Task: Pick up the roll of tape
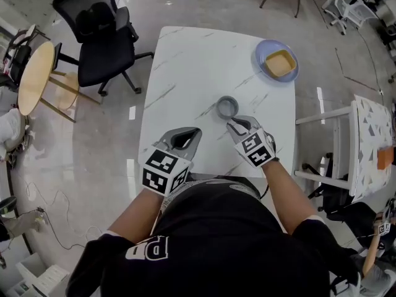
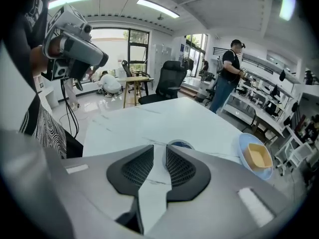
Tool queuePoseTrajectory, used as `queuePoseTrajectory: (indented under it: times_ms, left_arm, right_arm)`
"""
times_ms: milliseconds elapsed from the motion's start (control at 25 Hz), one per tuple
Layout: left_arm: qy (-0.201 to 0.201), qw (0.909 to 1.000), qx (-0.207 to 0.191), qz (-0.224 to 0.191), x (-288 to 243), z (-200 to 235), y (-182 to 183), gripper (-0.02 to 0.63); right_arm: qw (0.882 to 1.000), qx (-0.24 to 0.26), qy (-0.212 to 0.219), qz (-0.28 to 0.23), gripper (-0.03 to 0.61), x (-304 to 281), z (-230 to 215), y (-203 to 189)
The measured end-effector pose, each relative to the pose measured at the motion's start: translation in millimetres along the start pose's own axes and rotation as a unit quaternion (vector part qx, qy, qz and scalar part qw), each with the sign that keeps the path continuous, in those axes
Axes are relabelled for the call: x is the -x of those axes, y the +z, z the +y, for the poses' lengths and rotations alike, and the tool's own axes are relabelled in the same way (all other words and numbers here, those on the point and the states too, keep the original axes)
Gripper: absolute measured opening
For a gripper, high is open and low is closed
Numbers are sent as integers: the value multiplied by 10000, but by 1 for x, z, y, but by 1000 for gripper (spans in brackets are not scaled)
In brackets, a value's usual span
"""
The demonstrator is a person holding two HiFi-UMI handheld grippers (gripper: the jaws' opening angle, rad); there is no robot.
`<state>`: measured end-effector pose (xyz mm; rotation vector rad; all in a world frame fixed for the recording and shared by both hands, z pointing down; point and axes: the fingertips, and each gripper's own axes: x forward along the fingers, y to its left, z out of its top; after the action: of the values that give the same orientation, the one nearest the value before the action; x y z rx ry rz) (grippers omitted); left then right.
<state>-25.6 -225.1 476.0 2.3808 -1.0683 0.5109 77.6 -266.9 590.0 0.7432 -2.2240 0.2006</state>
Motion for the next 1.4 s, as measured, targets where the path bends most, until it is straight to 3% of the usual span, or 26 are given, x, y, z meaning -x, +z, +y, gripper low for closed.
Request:
queuePoseTrajectory:
  times_ms: [440, 840, 1400]
  left_arm:
    - [312, 9993, 211, -54, 20, 18, -9, 58]
    - [629, 9970, 434, -134, 35, 42, -13, 58]
    - [683, 9960, 557, -125, 40, 41, -21, 58]
  right_arm:
    - [9945, 724, 260, 707, 58, -46, -8, -10]
    - [9805, 1283, 558, 1383, 58, -83, -6, -29]
    - [9660, 1515, 811, 1932, 58, -110, -6, -47]
